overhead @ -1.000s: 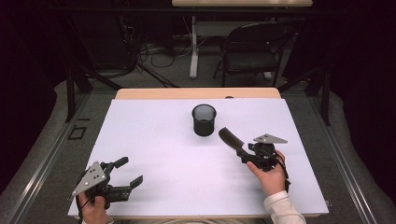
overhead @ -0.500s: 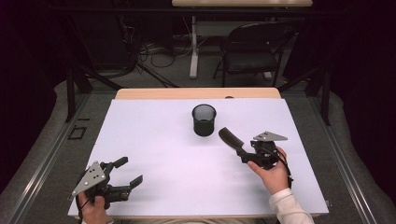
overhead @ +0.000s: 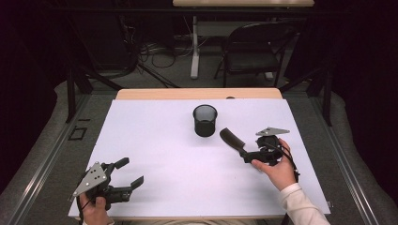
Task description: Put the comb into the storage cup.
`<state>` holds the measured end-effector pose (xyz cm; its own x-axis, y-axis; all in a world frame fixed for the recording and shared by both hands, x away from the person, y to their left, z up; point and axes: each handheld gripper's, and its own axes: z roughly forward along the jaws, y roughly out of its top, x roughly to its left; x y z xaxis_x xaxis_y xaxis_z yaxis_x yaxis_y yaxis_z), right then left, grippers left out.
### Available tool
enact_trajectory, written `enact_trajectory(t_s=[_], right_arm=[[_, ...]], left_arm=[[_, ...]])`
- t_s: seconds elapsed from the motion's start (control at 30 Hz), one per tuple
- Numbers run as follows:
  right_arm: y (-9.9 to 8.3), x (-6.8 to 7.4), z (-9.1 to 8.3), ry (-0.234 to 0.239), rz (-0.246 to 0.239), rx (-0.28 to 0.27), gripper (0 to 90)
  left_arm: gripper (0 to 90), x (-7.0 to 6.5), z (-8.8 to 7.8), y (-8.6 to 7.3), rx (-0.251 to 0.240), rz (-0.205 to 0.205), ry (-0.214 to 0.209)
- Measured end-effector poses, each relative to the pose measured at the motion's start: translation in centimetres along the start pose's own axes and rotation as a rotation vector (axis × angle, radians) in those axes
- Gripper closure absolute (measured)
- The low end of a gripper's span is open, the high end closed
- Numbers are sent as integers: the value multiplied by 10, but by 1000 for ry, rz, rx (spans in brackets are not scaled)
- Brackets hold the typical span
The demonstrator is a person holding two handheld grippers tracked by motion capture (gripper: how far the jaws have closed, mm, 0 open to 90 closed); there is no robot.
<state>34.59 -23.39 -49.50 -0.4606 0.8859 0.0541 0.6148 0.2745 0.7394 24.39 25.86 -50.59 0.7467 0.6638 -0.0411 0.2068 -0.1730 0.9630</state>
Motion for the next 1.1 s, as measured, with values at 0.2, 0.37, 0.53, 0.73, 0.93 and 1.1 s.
enact_trajectory(t_s=[0.2, 0.37, 0.53, 0.73, 0.93, 1.1], right_arm=[[7, 1, 0, -9, -30, 54, 0], [13, 2, 1, -21, -51, 85, 0], [18, 3, 2, -27, -84, 118, 0], [21, 2, 6, -51, -99, 160, 0], [23, 0, 11, -62, -123, 197, 0], [25, -2, 14, -61, -121, 225, 4]], left_arm=[[154, 0, 0, 0, 0, 0, -1], [154, 0, 0, 0, 1, 1, 0], [154, 0, 0, 0, 0, 0, -1], [154, 0, 1, 0, 1, 1, -2], [154, 0, 1, 0, 2, 1, -2], [154, 0, 1, 0, 3, 0, -3]])
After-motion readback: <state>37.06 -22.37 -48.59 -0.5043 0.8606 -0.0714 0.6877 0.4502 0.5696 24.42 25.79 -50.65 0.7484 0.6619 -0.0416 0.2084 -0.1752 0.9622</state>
